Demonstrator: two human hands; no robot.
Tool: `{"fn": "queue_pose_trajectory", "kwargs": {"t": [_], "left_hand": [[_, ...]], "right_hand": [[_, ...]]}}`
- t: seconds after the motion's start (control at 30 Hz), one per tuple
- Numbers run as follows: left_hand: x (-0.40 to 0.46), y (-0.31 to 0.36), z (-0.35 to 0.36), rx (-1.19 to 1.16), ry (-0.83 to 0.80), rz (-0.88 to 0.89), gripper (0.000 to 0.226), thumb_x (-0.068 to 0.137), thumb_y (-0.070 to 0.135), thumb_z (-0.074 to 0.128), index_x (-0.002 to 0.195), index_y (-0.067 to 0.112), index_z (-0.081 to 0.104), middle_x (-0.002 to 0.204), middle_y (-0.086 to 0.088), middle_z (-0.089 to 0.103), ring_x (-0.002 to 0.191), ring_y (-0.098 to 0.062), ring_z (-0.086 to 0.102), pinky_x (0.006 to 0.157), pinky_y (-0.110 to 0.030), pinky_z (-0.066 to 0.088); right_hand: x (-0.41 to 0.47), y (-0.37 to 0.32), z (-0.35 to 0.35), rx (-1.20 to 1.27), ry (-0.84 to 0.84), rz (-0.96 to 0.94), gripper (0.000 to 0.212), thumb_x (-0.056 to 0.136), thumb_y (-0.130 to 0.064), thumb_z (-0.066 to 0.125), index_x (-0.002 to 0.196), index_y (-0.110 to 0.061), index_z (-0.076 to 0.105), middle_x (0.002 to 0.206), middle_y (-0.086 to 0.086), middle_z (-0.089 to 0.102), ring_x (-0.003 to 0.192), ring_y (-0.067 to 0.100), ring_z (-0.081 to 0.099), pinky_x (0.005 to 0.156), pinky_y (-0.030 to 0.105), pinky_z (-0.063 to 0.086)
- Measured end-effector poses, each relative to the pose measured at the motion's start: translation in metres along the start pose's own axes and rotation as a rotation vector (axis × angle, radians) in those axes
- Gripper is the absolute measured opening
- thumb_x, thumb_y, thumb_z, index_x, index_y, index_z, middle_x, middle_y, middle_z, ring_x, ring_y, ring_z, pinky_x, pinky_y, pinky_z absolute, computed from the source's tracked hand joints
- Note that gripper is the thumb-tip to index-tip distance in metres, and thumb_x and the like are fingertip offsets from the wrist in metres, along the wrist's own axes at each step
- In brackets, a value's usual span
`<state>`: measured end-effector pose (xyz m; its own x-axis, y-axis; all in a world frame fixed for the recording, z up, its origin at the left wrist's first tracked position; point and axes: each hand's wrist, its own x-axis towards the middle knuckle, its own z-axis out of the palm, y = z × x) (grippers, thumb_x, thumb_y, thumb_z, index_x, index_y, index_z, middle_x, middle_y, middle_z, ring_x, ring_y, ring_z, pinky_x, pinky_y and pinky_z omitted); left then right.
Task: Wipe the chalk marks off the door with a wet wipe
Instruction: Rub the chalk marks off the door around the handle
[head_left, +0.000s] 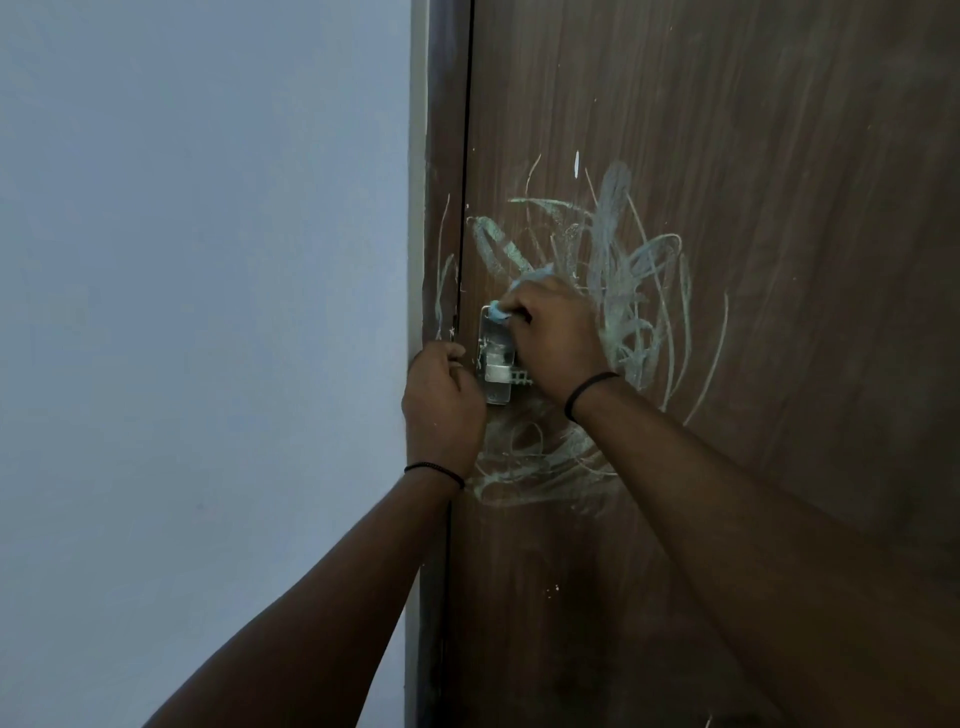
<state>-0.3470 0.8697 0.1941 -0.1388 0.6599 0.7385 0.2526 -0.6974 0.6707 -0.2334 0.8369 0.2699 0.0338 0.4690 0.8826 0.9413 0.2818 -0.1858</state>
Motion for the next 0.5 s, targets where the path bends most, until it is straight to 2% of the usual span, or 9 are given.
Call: {"fn": "queue_pose_trajectory", "kwargs": {"t": [0.07,0.2,0.27,0.37,0.43,0.5], "left_hand": [[0.000,-0.002,0.000,0.003,0.003,-0.010,0.021,0.090,0.005,0.045,0.100,0.014,0.061,0.096,0.008,0.058,0.088,-0.006,0.053,0.071,-0.005,0.034],[-0.004,-0.003,-0.001,0.014,0.007,-0.013,0.019,0.091,0.007,0.046,0.100,0.015,0.060,0.095,0.008,0.057,0.086,-0.008,0.054,0.071,-0.011,0.036],[-0.005,-0.003,-0.002,0.013,-0.004,-0.008,0.019,0.091,0.006,0.046,0.100,0.015,0.061,0.095,0.008,0.057,0.087,-0.008,0.054,0.071,-0.011,0.037],[-0.005,-0.001,-0.003,0.012,-0.013,-0.002,0.021,0.090,0.006,0.046,0.102,0.014,0.061,0.097,0.009,0.057,0.089,-0.005,0.052,0.075,-0.014,0.037],[-0.005,0.001,-0.004,0.018,-0.012,0.006,0.021,0.090,0.005,0.046,0.102,0.013,0.061,0.098,0.007,0.058,0.089,-0.005,0.052,0.074,-0.013,0.037],[-0.006,0.000,-0.005,0.023,0.001,0.008,0.021,0.090,0.004,0.046,0.102,0.013,0.061,0.096,0.007,0.058,0.087,-0.005,0.051,0.069,-0.007,0.036]], "right_hand": [[0.009,-0.007,0.007,0.012,-0.077,-0.105,0.013,0.080,0.007,0.063,0.081,0.000,0.074,0.089,0.017,0.068,0.083,0.024,0.061,0.073,0.021,0.042],[0.008,-0.004,0.017,-0.160,-0.309,-0.224,0.016,0.081,0.007,0.062,0.083,0.000,0.076,0.089,0.017,0.071,0.084,0.027,0.065,0.084,0.032,0.051],[0.002,0.003,0.015,-0.122,-0.323,-0.217,0.016,0.078,0.008,0.066,0.083,-0.003,0.077,0.087,0.015,0.073,0.080,0.026,0.067,0.090,0.029,0.050],[0.006,0.004,0.014,-0.119,-0.301,-0.150,0.014,0.076,0.004,0.071,0.083,-0.006,0.078,0.083,0.015,0.074,0.076,0.028,0.069,0.081,0.030,0.053],[0.009,0.001,0.015,-0.155,-0.328,-0.223,0.015,0.077,0.008,0.068,0.079,-0.003,0.078,0.081,0.015,0.073,0.077,0.026,0.067,0.095,0.028,0.047],[0.006,0.000,0.012,-0.208,-0.383,-0.275,0.019,0.082,0.007,0.063,0.084,-0.005,0.077,0.092,0.013,0.072,0.090,0.022,0.066,0.105,0.030,0.042]]}}
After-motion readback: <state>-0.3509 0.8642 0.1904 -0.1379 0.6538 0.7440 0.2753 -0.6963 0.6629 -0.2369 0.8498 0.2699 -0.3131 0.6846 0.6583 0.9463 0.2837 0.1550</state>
